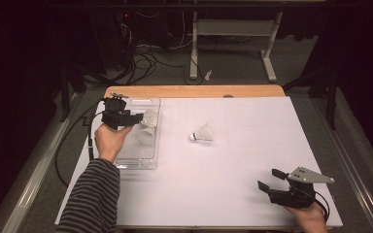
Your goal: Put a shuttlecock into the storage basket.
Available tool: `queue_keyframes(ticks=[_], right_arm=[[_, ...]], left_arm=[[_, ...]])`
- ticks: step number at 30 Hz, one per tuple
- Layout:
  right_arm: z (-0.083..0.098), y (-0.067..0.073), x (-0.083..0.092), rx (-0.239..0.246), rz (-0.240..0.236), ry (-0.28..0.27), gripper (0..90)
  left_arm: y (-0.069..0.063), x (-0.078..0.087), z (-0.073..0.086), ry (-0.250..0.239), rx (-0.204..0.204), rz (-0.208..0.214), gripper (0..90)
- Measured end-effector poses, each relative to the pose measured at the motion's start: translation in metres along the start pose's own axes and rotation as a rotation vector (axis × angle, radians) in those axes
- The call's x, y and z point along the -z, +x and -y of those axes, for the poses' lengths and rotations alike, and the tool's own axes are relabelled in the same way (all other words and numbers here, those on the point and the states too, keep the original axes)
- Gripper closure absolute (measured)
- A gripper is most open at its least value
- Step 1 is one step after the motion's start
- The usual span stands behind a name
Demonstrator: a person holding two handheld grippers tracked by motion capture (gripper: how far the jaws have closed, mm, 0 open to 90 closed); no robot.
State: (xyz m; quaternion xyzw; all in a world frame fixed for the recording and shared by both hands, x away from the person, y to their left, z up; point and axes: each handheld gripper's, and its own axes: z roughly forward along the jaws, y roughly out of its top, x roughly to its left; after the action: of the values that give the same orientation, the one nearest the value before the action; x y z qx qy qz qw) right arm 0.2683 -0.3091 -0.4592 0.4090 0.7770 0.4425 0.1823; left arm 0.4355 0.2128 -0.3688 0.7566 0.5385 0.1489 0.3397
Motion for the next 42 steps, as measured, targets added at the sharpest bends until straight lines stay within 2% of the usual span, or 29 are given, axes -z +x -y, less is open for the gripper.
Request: queue_keyframes(ticks=[20,42], right_arm=[[0.000,0.000,0.000,-0.003,0.000,-0.002,27.8],[0.000,0.000,0.001,-0.002,0.005,-0.005,27.8]], left_arm=[[-0.009,0.011,0.009,-0.015,-0.052,0.033,42.1],[-0.015,0.022,0.021,-0.045,-0.070,0.059,41.1]])
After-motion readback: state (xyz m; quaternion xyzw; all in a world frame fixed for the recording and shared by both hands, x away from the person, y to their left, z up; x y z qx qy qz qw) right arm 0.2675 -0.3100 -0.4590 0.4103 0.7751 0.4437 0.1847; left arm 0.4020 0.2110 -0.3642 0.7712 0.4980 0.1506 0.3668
